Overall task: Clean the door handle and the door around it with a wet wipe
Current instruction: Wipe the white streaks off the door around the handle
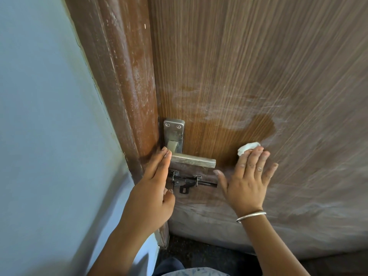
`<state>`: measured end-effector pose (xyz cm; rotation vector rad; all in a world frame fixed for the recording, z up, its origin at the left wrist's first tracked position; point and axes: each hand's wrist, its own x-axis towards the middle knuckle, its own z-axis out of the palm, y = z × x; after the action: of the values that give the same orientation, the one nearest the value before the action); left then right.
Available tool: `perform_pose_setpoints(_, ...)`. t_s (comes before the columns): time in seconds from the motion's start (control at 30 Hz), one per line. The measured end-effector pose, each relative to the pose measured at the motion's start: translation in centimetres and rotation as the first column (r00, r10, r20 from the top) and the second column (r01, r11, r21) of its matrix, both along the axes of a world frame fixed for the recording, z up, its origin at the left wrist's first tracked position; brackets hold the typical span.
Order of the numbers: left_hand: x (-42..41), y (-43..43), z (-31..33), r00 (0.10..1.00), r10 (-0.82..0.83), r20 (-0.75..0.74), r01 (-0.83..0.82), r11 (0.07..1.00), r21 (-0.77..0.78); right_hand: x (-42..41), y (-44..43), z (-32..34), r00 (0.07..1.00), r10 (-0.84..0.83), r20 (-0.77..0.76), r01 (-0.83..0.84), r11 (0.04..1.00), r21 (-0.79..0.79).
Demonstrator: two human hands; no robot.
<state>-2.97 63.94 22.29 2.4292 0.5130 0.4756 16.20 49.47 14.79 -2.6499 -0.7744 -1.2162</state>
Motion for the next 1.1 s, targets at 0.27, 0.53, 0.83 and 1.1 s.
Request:
perform_pose_setpoints(0.27,0.0,-0.1,0.1,1.000,0.014,0.006,-0.015,1.000,0.008,-0.7,1.7,-2.3,0.969,0.248,-0.015,-0.243,0.935,-0.260)
perform_pose_setpoints(0.53,-0.1,-0.1,-0.1,1.000,0.001,0.007,-0.001,1.000,0.003,1.3,-1.6,-0.1,0.997,0.035,0.073,-0.030,0.997,-0.076)
perform_pose_setpoints(0.83,-0.1,-0.2,0.0,1.000,0.004,0.006,-0.004,1.000,0.001,-1.3,3.2,1.4,0.984,0.180,0.021,-0.172,0.966,-0.193)
perform_pose_setpoints(1.1,0.0,-0.3,0.0,1.000,0.004,0.015,-0.004,1.000,-0.010,0.3,2.2,6.8,0.989,0.109,0.104,-0.121,0.986,0.117)
